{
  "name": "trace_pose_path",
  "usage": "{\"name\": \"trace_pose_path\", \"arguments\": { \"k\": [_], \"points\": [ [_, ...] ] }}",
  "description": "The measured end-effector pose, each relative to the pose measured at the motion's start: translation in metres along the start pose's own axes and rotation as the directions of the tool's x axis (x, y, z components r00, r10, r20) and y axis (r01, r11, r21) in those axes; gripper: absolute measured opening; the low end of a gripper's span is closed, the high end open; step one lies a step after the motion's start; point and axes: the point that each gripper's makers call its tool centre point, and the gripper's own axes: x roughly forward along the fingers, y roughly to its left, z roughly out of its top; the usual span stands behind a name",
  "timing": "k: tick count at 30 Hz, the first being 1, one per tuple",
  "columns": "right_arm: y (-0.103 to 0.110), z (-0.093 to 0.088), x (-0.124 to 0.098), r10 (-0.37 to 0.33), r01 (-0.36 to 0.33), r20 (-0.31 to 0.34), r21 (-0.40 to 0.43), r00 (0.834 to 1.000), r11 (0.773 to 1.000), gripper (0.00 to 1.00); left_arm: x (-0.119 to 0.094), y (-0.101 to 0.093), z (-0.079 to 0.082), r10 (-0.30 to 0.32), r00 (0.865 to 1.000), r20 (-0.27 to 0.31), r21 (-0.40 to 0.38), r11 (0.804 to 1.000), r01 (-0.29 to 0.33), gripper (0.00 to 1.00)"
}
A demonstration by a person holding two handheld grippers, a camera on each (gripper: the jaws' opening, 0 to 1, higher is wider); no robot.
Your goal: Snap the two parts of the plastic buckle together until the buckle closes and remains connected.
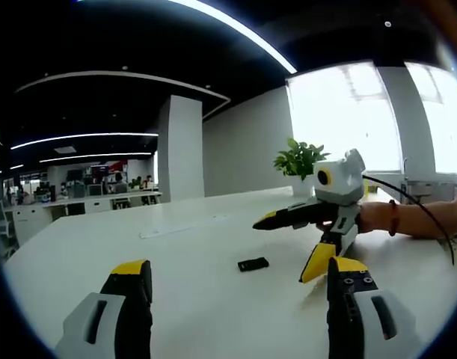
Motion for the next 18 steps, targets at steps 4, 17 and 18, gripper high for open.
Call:
{"name": "trace_pose_path", "arguments": {
  "k": [4,17,18],
  "points": [
    [-0.003,-0.003,-0.006,-0.018,0.018,-0.001,0.006,1.0,1.0,0.98,-0.002,-0.001,-0.001,0.004,1.0,-0.005,-0.006,1.0,-0.004,0.99],
    [0.0,-0.005,-0.049,-0.126,0.127,-0.009,0.067,0.992,0.99,0.99,-0.019,-0.008,0.003,0.045,0.999,0.019,-0.036,0.998,-0.044,0.99],
    [-0.002,-0.003,-0.053,-0.144,0.144,-0.004,0.09,0.99,0.985,1.0,-0.02,-0.009,0.003,0.045,0.999,0.018,-0.038,0.998,-0.044,0.99]
  ]
}}
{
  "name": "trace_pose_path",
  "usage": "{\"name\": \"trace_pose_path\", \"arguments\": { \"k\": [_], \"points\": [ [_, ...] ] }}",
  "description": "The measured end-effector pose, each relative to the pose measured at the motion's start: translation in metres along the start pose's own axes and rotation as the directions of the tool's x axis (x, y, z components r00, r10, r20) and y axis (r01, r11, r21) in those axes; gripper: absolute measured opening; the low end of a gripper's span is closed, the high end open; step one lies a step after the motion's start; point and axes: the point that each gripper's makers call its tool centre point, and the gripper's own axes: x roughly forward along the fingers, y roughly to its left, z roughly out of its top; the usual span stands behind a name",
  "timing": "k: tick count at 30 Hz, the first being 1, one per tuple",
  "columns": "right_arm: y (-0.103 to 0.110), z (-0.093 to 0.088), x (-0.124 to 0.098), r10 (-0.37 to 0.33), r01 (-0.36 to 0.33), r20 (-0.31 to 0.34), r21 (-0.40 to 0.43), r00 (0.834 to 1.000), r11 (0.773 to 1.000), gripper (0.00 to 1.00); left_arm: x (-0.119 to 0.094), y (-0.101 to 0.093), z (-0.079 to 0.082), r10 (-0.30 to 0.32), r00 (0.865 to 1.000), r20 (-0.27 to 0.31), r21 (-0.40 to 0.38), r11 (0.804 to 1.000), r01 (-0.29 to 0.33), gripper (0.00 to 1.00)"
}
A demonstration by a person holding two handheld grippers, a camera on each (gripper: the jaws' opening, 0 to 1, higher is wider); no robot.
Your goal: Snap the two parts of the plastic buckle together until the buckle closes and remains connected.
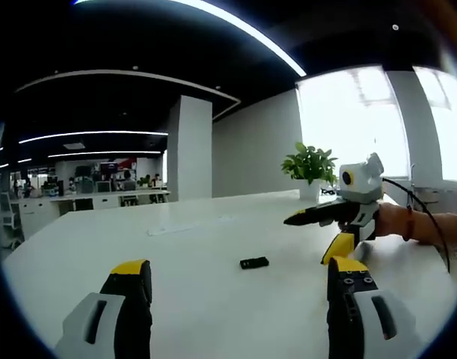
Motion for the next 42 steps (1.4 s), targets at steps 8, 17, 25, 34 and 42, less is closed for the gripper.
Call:
{"name": "trace_pose_path", "arguments": {
  "k": [8,17,25,34,42],
  "points": [
    [0.016,0.02,-0.023,-0.013,0.016,0.075,-0.032,0.997,0.999,1.0,-0.018,0.008,-0.002,0.057,0.998,-0.017,-0.004,0.998,-0.057,0.99],
    [0.04,0.021,-0.059,-0.03,0.037,0.131,-0.047,0.991,0.998,1.0,-0.041,-0.002,0.002,0.068,0.998,-0.001,0.035,0.997,-0.068,0.99],
    [0.045,0.013,-0.091,-0.052,0.062,0.142,-0.061,0.988,0.996,1.0,-0.06,-0.019,0.004,0.073,0.997,-0.008,0.095,0.993,-0.072,0.99],
    [0.061,0.016,-0.118,-0.082,0.102,0.192,-0.092,0.978,0.991,0.99,-0.087,-0.04,0.001,0.085,0.995,0.046,0.058,0.994,-0.088,0.99],
    [0.065,0.008,-0.123,-0.086,0.109,0.196,-0.11,0.977,0.988,0.99,-0.094,-0.046,0.0,0.072,0.996,0.05,0.045,0.996,-0.074,0.99]
  ]
}}
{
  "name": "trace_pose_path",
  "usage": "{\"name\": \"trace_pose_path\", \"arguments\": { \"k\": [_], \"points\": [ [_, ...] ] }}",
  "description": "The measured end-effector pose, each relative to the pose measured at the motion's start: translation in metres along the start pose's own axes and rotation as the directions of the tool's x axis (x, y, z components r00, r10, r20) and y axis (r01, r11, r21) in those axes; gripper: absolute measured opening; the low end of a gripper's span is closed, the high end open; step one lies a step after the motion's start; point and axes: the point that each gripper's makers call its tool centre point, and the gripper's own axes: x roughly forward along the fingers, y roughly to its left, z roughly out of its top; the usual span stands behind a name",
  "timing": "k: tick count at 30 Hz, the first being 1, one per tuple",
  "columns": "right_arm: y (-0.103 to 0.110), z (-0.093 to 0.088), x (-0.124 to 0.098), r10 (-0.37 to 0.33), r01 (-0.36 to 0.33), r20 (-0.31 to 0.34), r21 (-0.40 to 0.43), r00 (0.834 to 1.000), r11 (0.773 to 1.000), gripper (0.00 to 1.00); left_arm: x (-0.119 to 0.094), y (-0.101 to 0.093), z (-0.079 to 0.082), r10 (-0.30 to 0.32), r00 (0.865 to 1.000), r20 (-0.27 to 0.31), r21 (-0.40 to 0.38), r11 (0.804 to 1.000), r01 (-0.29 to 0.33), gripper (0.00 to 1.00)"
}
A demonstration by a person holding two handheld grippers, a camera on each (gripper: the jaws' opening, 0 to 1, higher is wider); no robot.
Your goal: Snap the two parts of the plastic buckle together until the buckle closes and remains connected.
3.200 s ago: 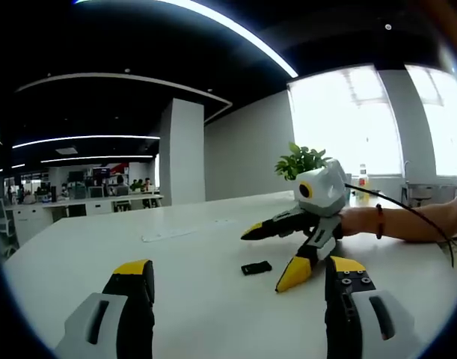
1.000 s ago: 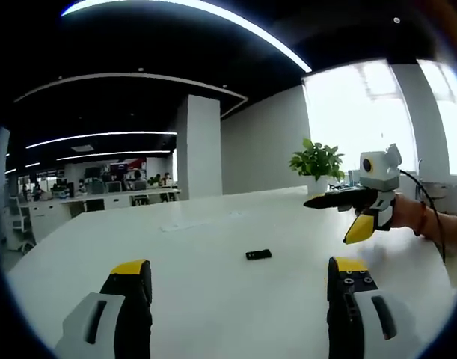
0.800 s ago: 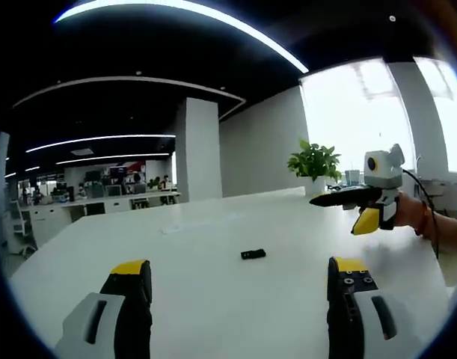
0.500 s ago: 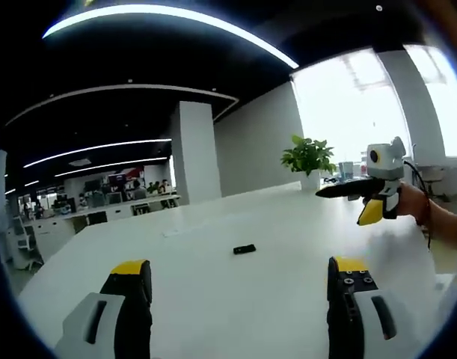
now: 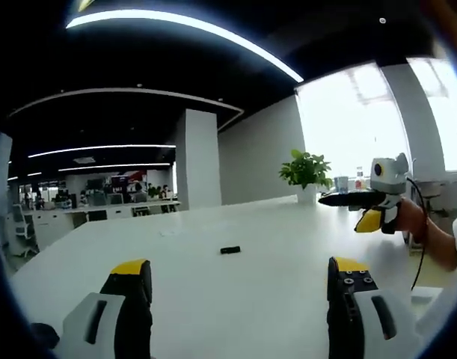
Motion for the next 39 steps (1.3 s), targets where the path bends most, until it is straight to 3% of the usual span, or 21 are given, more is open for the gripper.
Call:
{"name": "trace_pose_path", "arguments": {
  "k": [3,6,10,18,28,39],
  "points": [
    [-0.001,-0.004,0.001,-0.005,0.005,-0.019,0.002,1.0,1.0,0.97,0.0,-0.003,0.0,-0.005,1.0,0.009,0.013,1.0,0.005,0.99],
    [-0.003,0.002,0.001,-0.023,0.023,0.013,-0.01,1.0,1.0,1.0,0.001,0.0,-0.003,0.031,1.0,-0.007,0.086,0.996,-0.03,0.99],
    [-0.002,0.004,0.002,-0.014,0.014,0.016,-0.004,1.0,1.0,0.99,0.003,-0.004,-0.004,-0.008,1.0,-0.012,0.023,1.0,0.008,0.99],
    [0.003,0.001,0.001,0.005,-0.005,0.013,0.002,1.0,1.0,0.97,0.003,-0.003,-0.006,0.003,1.0,-0.022,0.039,0.999,-0.002,0.99],
    [-0.002,0.011,-0.003,-0.015,0.016,0.043,-0.022,0.999,1.0,0.99,0.004,0.0,-0.006,0.02,1.0,-0.017,0.046,0.999,-0.019,0.99],
    [0.004,0.002,0.0,0.003,-0.002,0.023,-0.011,1.0,1.0,0.97,0.003,0.003,-0.01,0.018,0.999,-0.027,0.027,1.0,-0.017,0.99]
  ]
}}
